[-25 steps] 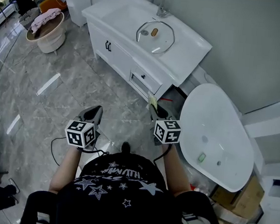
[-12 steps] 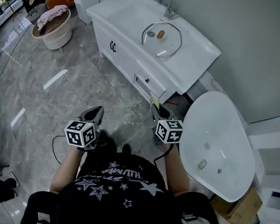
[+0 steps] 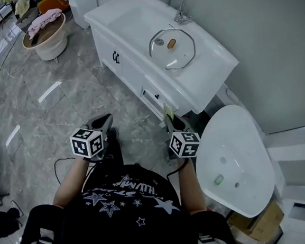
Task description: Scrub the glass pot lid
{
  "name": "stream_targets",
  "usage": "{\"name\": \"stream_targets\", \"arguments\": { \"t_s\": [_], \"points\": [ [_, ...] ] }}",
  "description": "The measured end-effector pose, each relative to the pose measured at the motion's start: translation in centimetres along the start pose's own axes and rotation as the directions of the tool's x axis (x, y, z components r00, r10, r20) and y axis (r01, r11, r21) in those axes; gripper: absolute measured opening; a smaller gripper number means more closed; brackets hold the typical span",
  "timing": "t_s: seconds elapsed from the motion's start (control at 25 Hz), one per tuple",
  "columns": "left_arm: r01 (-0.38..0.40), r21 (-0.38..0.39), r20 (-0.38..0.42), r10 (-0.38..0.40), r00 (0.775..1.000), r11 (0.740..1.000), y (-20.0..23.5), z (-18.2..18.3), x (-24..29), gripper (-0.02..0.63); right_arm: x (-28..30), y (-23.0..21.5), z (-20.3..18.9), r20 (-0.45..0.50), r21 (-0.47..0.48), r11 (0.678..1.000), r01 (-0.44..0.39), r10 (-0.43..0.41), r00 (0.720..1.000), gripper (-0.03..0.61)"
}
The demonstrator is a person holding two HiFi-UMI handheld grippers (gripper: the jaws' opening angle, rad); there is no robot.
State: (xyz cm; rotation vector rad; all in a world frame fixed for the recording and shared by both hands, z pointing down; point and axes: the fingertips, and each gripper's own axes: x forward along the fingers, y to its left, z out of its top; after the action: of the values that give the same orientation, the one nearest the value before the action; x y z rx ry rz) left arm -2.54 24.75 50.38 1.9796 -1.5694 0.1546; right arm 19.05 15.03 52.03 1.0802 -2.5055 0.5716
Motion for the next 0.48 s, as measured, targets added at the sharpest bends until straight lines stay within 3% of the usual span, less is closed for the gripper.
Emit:
{"name": "stream_targets", "arguments": {
  "t_s": [0.48],
  "points": [
    [0.112, 0.025, -0.010, -0.112, 0.994, 0.993, 6.7, 9.1, 8.6, 0.009, 8.5, -1.8, 6.6, 0.032, 0.046, 0.993, 0.107, -0.108, 0.994, 0.067]
  ]
}}
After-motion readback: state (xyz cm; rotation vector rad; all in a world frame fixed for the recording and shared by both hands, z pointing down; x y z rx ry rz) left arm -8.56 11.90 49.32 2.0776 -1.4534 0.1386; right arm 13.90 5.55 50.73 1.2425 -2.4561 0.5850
